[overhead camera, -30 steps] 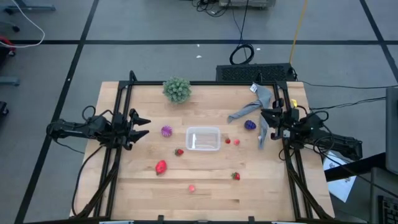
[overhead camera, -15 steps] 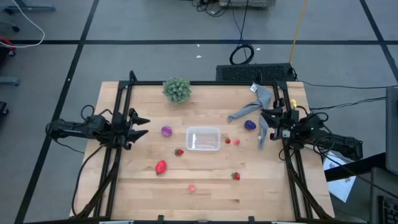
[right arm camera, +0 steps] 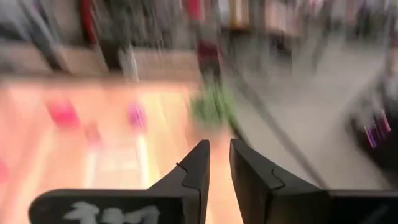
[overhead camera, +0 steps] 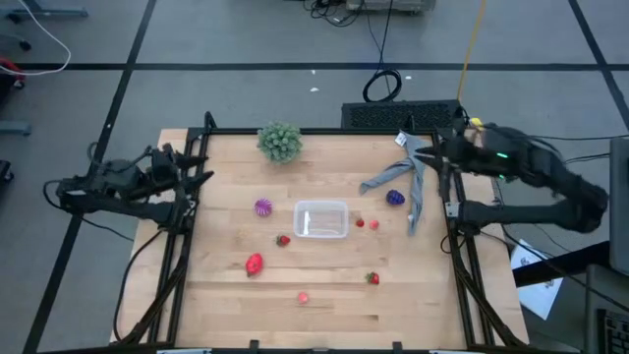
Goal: Pick and placing Produce into tupperware
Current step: Put the grapes into the transparent container
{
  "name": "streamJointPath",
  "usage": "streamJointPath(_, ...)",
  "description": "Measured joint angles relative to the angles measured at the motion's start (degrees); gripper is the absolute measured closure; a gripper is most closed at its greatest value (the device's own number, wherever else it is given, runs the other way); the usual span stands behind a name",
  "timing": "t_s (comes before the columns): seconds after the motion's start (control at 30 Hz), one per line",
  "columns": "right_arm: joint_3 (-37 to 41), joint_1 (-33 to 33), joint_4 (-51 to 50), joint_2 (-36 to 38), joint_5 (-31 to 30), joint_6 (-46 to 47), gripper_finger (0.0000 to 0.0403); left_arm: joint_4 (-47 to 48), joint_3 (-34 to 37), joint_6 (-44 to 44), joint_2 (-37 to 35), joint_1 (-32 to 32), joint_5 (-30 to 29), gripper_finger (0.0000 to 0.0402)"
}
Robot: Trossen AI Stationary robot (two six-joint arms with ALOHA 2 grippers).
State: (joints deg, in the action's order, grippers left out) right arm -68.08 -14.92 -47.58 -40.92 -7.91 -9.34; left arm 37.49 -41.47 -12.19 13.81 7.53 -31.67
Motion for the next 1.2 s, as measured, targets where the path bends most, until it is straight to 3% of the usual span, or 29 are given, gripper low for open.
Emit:
streamJointPath(0.17,-14.0,0.0,-22.1,-15.4,-4.2,6.6,0.0349,11.5,-6.9,-8.3,7.4,0.0,-4.4,0.0158)
streamJointPath(0.4,-16.1,0.0,-36.0,-26.6,-4.0,11.8,0.0349,22.3,-9.9,-15.7,14.6,0.0,-4.9,0.0158)
streamJointPath(0.83,-13.5,0.0,-33.9,-29.9,-4.0,11.3,0.0349,26.7,-9.9,-19.1,17.7,0.0,-4.5,0.0158)
streamJointPath(1.2,-5.8,0.0,-30.3,-29.9,-3.9,13.1,0.0336,26.5,-9.9,-19.4,17.7,0.0,-4.4,0.0158)
